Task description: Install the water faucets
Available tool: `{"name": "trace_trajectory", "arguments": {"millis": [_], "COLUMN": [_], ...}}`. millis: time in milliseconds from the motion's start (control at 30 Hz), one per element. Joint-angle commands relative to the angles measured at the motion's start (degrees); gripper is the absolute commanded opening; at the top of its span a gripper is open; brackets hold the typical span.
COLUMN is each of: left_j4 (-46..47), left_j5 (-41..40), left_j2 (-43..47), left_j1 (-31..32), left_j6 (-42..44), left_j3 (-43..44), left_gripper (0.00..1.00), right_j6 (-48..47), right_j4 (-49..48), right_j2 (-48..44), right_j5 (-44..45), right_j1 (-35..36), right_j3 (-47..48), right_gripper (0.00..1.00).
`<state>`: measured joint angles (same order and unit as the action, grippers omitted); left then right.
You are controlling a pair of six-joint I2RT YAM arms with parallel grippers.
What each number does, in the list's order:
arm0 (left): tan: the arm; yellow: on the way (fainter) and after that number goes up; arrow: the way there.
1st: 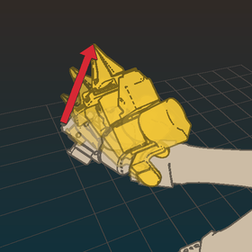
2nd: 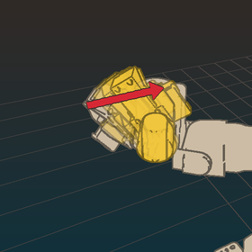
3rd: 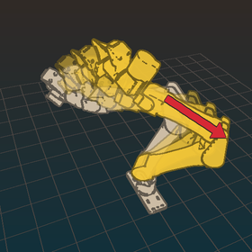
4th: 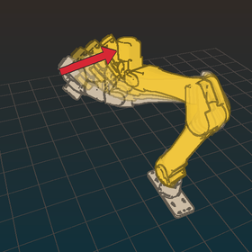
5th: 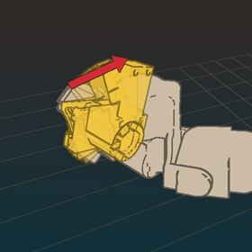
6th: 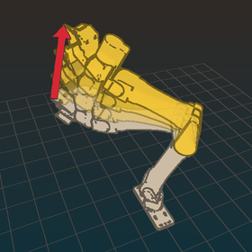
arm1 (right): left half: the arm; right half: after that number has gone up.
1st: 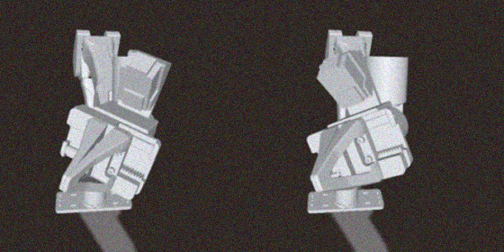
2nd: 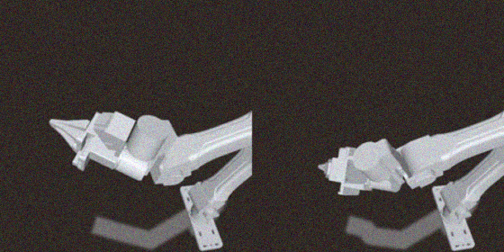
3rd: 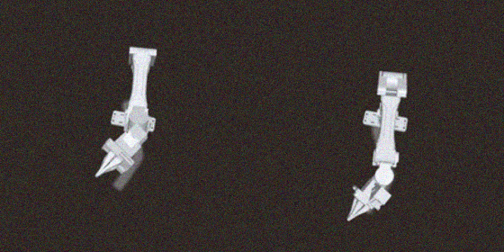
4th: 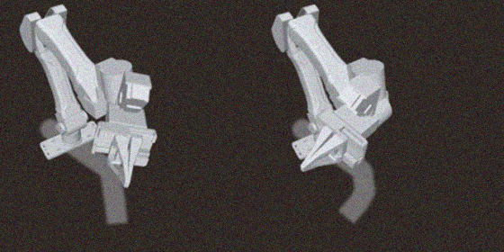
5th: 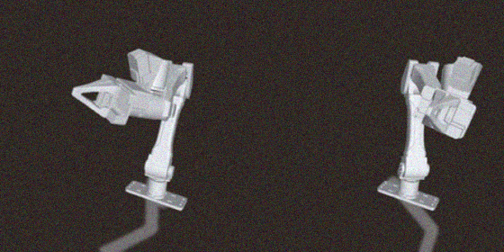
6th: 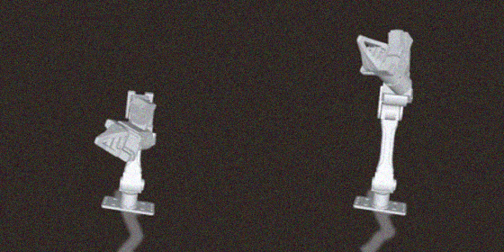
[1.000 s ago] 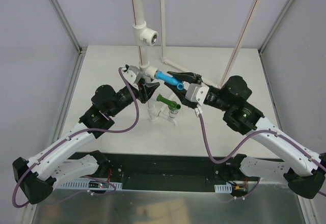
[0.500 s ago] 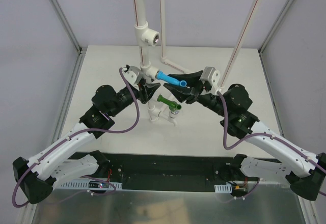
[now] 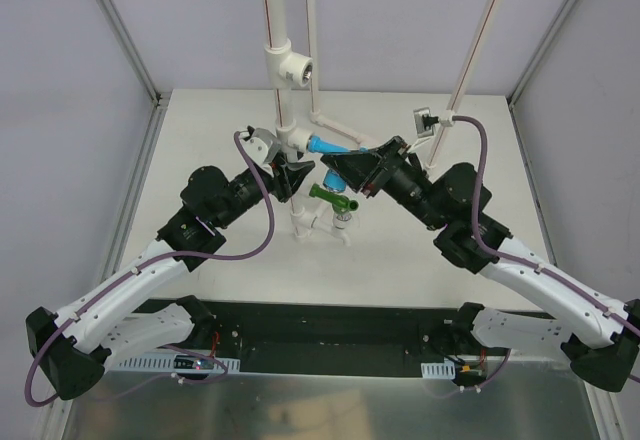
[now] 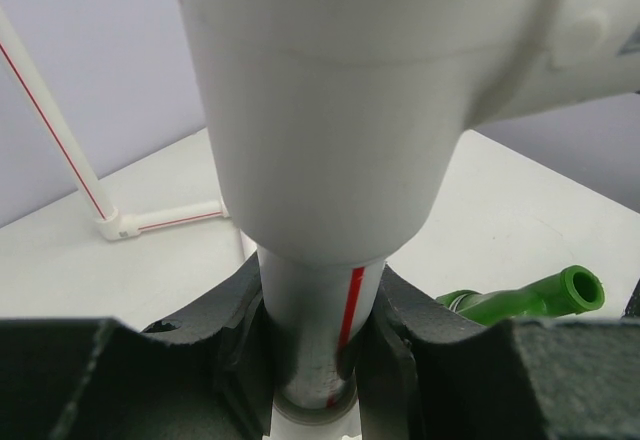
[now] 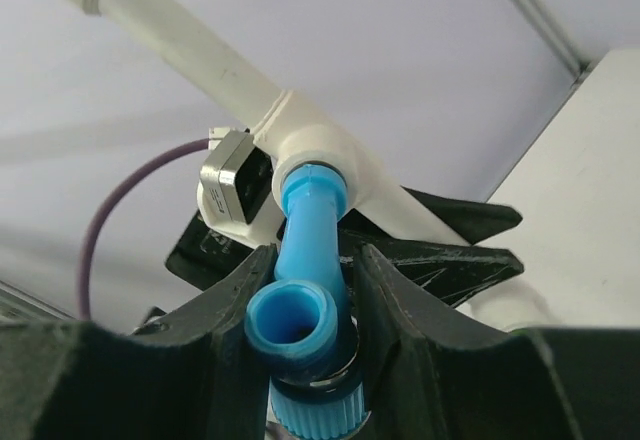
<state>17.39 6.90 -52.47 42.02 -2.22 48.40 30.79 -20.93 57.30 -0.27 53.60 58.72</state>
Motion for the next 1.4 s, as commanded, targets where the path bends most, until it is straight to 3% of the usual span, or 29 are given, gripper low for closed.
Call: {"name": "trace_trajectory", "arguments": {"millis": [0,200,400,533,633,733,867,967,1067,1167,1267,1367], "left_j4": [-3.24,-3.24,-3.15,-3.15,-3.24,-3.24,-3.24,-3.24,-3.24,-3.32,-3.24,-3.32], "left_j5": [1.28,1.54,1.63,1.63,1.37,1.28,1.28,1.19,1.19,1.28,1.72,1.72], "left_j2": [0.79,0.44,0.08,0.26,0.35,0.26,0.26,0.43,0.52,0.35,0.17,0.26], "left_j1": [0.43,0.34,0.43,0.43,0.34,0.34,0.43,0.43,0.43,0.43,0.43,0.34], "left_j6": [-7.01,-6.92,-6.75,-6.75,-6.66,-6.48,-6.48,-6.39,-6.57,-6.66,-6.66,-6.75], "left_j3": [0.55,0.82,1.26,1.26,1.26,1.26,1.26,1.08,0.99,1.08,1.34,1.34], "left_gripper": [0.00,0.00,0.00,0.00,0.00,0.00,0.00,0.00,0.00,0.00,0.00,0.00], "right_j6": [23.51,36.08,54.98,55.52,52.90,48.33,37.10,26.39,9.96,-10.33,-39.21,-67.34], "right_j4": [7.03,13.10,16.09,16.36,16.18,13.38,10.73,10.47,11.26,11.00,11.07,18.27], "right_j2": [0.45,0.62,0.53,0.19,-0.87,-3.32,-8.33,-11.94,-14.22,-15.11,-14.50,-14.75], "right_j5": [13.27,14.51,13.72,12.66,14.24,17.31,21.79,24.79,27.34,26.74,17.97,5.76], "right_j1": [-1.75,-1.75,-1.84,-1.84,-1.92,-2.01,-2.10,-2.36,-2.45,-2.36,-2.36,-2.45], "right_j3": [4.73,7.90,7.82,8.78,8.08,4.75,0.62,-1.06,-0.89,1.04,4.02,5.53], "right_gripper": [0.00,0.00,0.02,0.18,0.44,0.61,0.75,0.74,0.73,0.71,0.72,0.72]}}
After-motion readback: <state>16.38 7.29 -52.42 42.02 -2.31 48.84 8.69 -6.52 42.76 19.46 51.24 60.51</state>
